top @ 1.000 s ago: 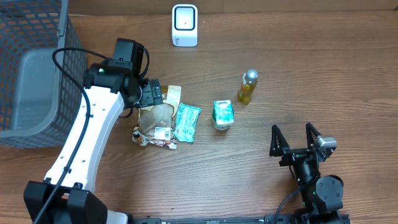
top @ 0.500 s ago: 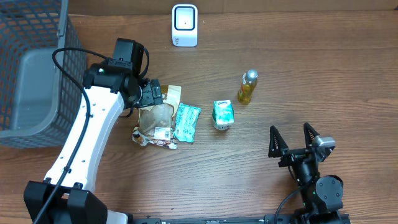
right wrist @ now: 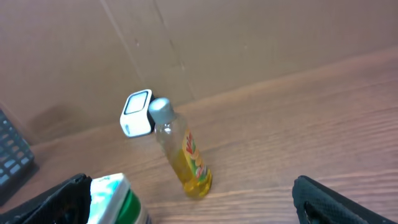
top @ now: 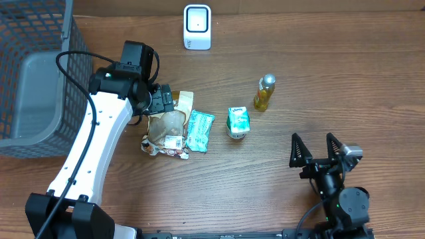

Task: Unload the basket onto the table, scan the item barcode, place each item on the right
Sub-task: 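Reach the right gripper toward the green Kleenex pack beside the jar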

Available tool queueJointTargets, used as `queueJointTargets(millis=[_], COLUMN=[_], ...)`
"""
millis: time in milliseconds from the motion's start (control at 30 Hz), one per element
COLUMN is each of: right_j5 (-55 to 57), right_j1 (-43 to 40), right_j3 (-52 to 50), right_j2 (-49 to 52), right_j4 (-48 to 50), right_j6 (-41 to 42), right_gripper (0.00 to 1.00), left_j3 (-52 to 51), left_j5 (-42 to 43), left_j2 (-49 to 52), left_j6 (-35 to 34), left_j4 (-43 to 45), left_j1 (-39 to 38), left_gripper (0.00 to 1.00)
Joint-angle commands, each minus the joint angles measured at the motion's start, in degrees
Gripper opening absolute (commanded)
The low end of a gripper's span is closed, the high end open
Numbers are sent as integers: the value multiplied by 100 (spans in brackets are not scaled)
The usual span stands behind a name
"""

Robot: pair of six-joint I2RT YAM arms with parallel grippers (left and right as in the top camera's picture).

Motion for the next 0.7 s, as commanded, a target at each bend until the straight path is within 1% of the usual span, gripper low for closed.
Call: queueJointTargets(millis=[0, 167, 333, 467, 567, 600, 667], right_j5=[63, 127, 166, 114, 114, 101, 81], right_j1=[22, 22, 22, 22, 22, 22, 22], right_j3=[1169, 2538, 3936, 5016, 5801, 6369, 6940], right_j2=[-31, 302, 984, 1773, 2417, 2911, 3427], right_j4=[-544, -1596, -2608, -3307, -3877, -4266, -4682], right_j6=[90, -57, -57, 11, 348, 426, 428], right_gripper=[100, 100, 100, 100, 100, 100, 100], left_j3=[63, 63, 63, 63, 63, 63, 63], left_j5=[-55, -55, -55, -55, -55, -55, -55], left_j2=[-31, -31, -31, -31, -31, -31, -31], left_j6=[2, 2, 2, 2, 2, 2, 2], left_j4=[4, 4, 4, 4, 4, 4, 4], left_j1=[-7, -7, -7, -7, -7, -7, -7], left_gripper=[100, 100, 100, 99, 100, 100, 99])
